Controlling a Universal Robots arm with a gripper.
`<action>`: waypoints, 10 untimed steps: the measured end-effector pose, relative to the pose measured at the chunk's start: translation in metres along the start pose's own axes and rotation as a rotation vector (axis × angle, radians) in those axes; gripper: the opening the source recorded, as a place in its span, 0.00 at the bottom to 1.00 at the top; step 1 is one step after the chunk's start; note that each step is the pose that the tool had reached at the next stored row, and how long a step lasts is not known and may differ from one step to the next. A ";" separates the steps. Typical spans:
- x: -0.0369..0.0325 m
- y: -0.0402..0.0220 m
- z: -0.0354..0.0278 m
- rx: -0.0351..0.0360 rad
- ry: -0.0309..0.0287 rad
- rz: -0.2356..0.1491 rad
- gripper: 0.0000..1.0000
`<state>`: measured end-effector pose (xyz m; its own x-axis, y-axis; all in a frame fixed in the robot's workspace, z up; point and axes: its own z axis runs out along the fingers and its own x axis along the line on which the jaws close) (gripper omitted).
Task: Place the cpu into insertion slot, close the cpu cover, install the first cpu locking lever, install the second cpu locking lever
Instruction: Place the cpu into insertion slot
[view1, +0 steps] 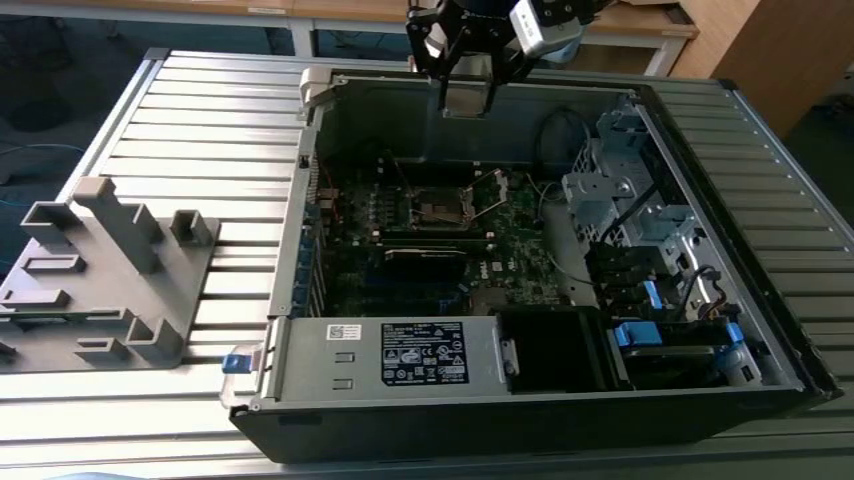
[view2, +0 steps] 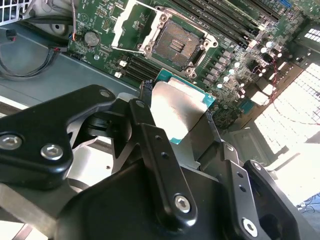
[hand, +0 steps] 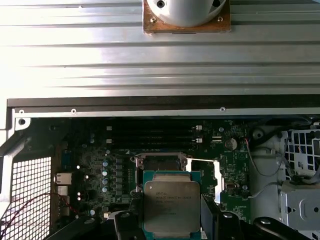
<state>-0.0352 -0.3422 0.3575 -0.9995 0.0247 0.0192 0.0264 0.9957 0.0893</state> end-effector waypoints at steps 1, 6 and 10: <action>0.0000 0.0000 0.0001 -0.0001 0.0000 0.000 0.54; -0.0001 -0.0004 0.0041 0.0000 0.0000 0.000 0.54; -0.0001 -0.0004 0.0049 0.0000 0.0000 0.000 0.54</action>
<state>-0.0352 -0.3422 0.3525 -0.9995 0.0248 0.0192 0.0264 0.9956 0.0894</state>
